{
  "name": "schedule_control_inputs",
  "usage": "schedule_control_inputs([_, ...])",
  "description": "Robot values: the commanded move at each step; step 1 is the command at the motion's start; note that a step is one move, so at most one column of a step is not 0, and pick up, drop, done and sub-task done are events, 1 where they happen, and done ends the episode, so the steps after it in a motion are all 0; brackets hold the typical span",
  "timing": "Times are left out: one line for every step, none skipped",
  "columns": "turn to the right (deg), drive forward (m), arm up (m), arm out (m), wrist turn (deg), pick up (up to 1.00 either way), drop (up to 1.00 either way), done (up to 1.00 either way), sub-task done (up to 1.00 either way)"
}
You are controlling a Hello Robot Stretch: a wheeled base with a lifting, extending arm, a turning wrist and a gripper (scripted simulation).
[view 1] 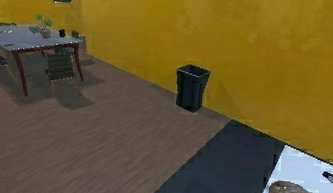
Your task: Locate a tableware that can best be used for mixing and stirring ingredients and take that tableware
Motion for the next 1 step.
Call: schedule_control_inputs([0.0,0.0,0.5,0.0,0.0,0.0,0.0,0.0,0.0])
